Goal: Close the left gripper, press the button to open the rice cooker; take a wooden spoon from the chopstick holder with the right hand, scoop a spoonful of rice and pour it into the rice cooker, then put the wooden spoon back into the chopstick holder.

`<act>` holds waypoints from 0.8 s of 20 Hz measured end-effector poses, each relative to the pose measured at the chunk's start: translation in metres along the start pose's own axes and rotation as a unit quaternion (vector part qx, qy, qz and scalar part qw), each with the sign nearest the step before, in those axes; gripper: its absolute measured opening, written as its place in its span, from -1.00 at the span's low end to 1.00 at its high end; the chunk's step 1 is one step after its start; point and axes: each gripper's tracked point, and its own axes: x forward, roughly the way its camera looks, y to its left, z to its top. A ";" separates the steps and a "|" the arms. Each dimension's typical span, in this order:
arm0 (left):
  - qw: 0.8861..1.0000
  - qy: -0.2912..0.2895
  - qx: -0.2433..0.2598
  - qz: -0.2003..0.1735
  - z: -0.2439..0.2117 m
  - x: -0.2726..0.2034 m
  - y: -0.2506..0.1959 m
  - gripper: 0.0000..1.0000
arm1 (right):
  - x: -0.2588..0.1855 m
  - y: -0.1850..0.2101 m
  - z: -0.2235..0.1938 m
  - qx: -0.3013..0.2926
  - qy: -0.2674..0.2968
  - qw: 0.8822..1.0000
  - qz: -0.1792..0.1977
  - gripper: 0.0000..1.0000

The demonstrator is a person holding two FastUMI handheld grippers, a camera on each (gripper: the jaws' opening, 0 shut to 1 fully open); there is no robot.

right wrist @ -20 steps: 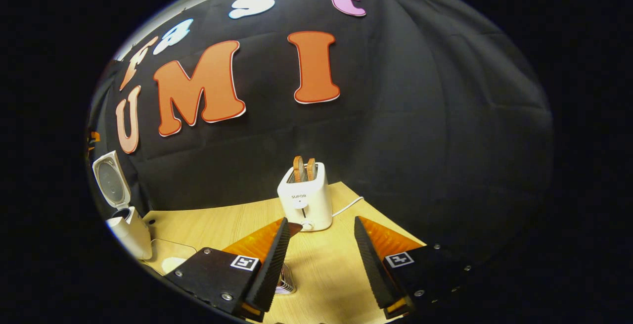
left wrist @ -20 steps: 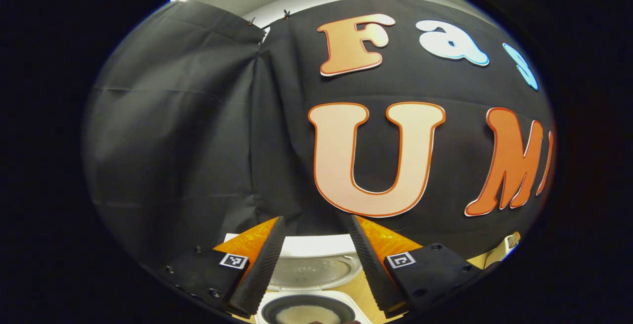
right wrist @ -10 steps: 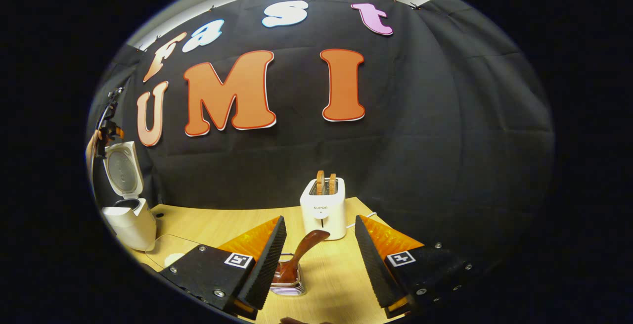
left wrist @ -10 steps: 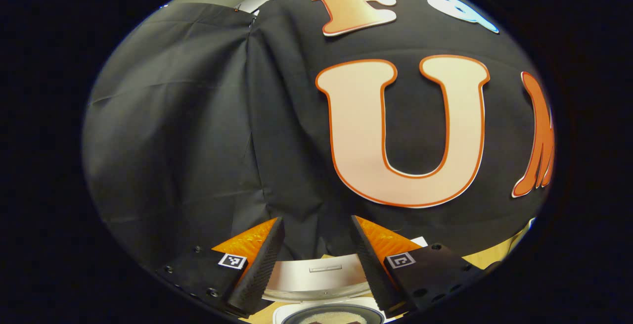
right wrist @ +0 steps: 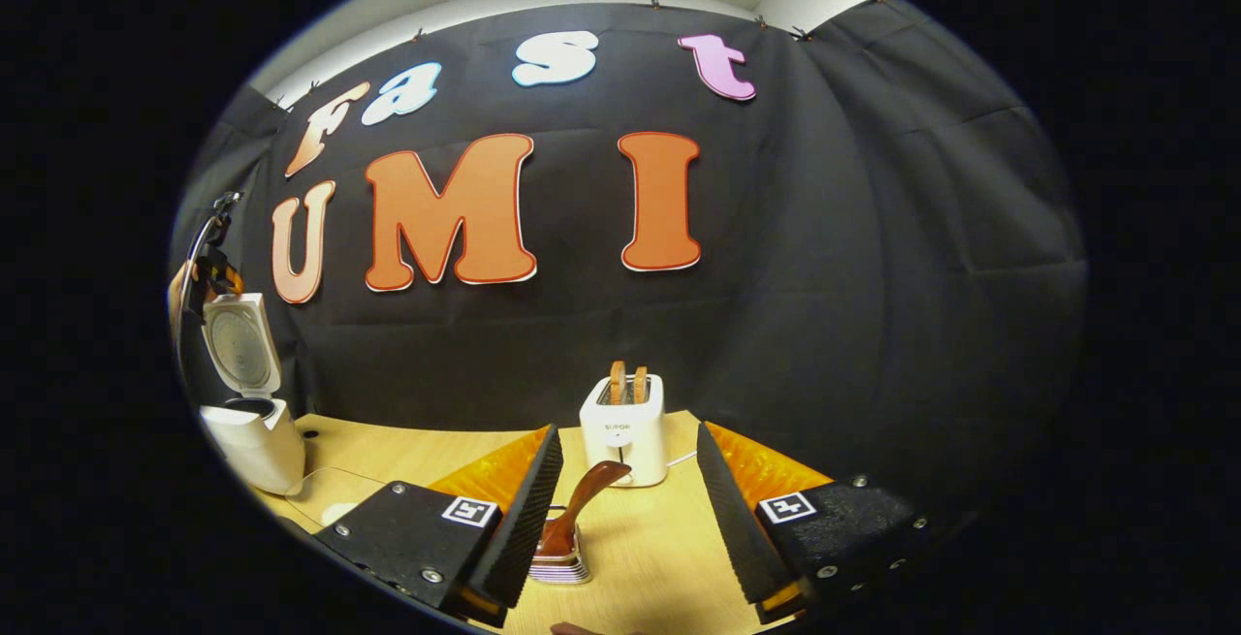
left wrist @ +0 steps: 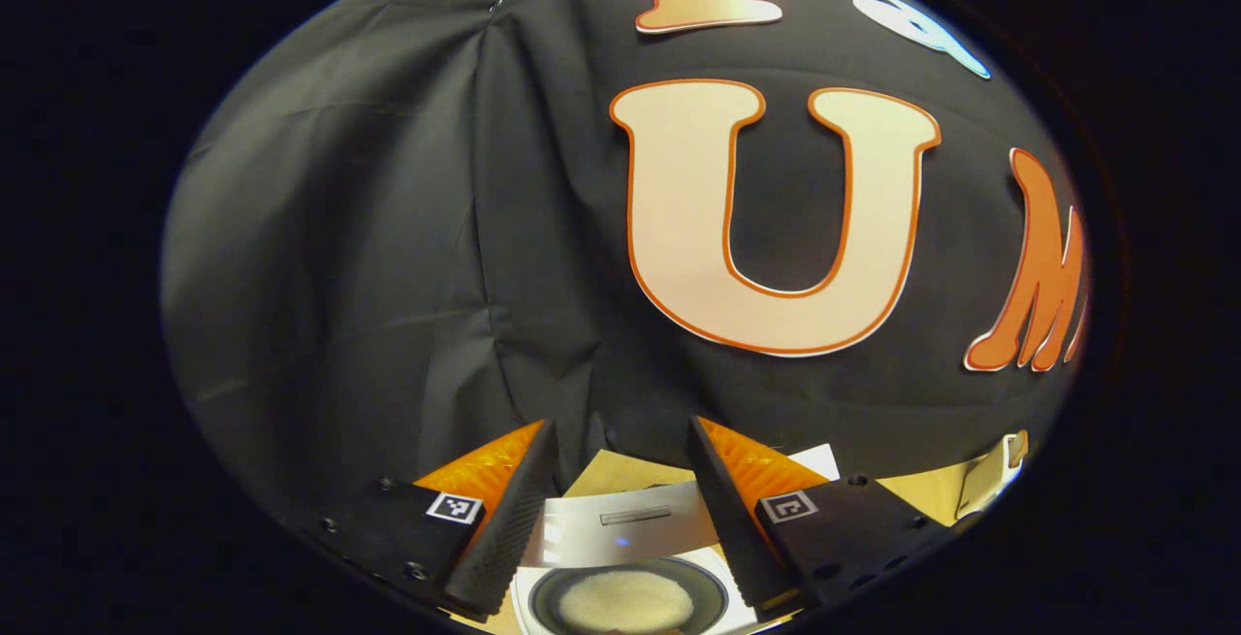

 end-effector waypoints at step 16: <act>0.996 0.086 0.005 -0.024 -0.187 -0.098 -0.025 0.79 | -0.007 0.074 -0.025 0.029 0.005 0.993 0.117 0.66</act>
